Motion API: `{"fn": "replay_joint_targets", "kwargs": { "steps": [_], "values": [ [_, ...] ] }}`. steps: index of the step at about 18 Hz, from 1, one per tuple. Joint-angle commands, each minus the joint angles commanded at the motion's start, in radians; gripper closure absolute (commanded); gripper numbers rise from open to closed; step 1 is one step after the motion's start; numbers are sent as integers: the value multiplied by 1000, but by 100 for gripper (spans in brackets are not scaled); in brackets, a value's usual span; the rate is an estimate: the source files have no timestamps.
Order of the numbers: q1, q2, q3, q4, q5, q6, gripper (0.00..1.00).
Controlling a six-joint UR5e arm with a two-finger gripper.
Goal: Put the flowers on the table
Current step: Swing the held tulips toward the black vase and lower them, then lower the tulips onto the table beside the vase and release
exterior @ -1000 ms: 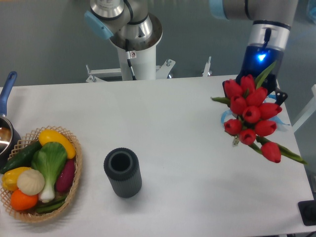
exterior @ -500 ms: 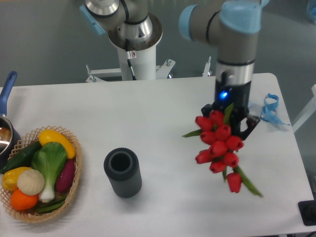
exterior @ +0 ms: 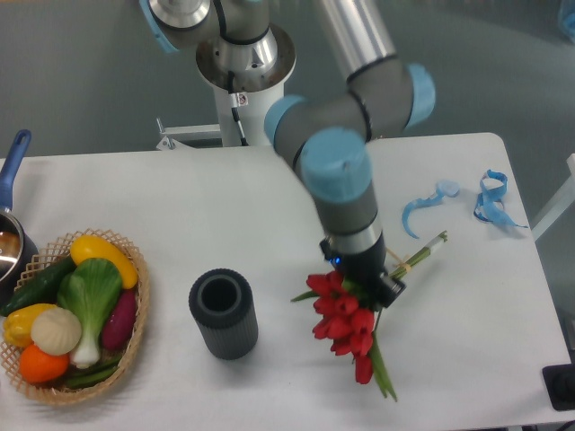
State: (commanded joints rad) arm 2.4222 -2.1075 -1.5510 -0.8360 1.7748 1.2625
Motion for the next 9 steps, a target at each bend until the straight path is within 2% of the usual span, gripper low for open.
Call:
{"fn": "replay_joint_targets", "kwargs": {
  "steps": [5, 8, 9],
  "values": [
    [-3, -91, 31, 5, 29, -2, 64],
    [-6, -94, 31, 8, 28, -2, 63],
    [-6, -94, 32, 11, 28, -2, 59]
  ]
}}
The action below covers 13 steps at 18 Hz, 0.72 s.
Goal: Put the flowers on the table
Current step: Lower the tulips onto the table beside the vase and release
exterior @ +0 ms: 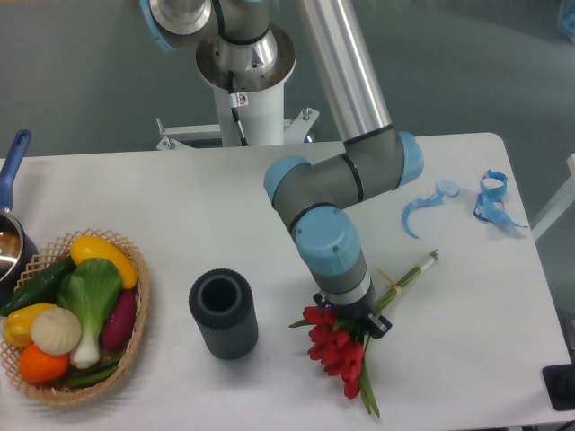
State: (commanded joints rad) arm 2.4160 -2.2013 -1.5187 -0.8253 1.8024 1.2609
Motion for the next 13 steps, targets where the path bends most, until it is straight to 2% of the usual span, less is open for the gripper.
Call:
{"fn": "replay_joint_targets", "kwargs": {
  "steps": [1, 2, 3, 5, 11, 13],
  "values": [
    [2, 6, 5, 2, -2, 2, 43],
    [5, 14, 11, 2, -2, 2, 17],
    [5, 21, 11, 5, -2, 2, 1],
    [5, 41, 14, 6, -3, -2, 0],
    [26, 150, 20, -11, 0, 5, 0],
    [58, 213, 25, -73, -9, 24, 0]
  ]
}}
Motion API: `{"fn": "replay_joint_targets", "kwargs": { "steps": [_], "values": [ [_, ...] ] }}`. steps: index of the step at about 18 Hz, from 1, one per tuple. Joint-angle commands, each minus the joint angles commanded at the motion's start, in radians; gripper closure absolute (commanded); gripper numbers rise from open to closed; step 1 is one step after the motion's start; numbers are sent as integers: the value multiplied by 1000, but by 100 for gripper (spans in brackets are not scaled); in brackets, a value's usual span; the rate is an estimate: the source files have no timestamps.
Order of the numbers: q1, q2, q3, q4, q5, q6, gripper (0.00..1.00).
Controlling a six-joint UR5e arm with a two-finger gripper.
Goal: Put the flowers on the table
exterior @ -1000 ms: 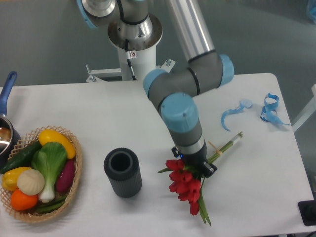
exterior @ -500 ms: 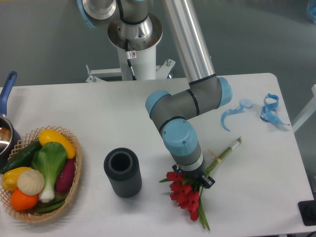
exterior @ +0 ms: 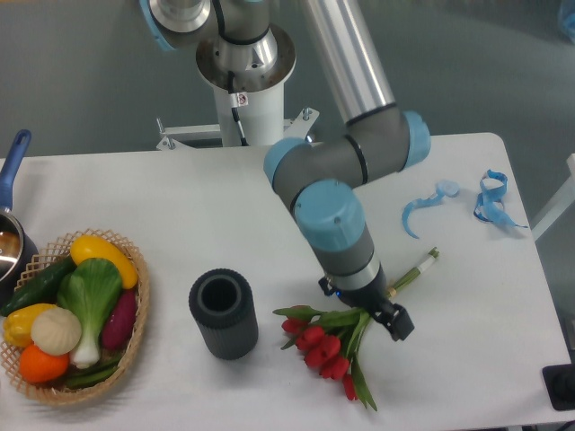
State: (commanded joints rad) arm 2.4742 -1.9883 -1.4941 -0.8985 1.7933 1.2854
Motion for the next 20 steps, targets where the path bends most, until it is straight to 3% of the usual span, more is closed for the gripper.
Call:
{"fn": "replay_joint_targets", "kwargs": {
  "steps": [4, 7, 9, 13, 16, 20],
  "values": [
    [89, 90, 0, -173, -93, 92, 0],
    [170, 155, 0, -261, -176, 262, 0],
    [212, 187, 0, -301, -224, 313, 0],
    [302, 244, -8, -434, -262, 470, 0],
    [383, 273, -8, -480, -347, 610, 0],
    [408, 279, -8, -490, -393, 663, 0]
  ]
}}
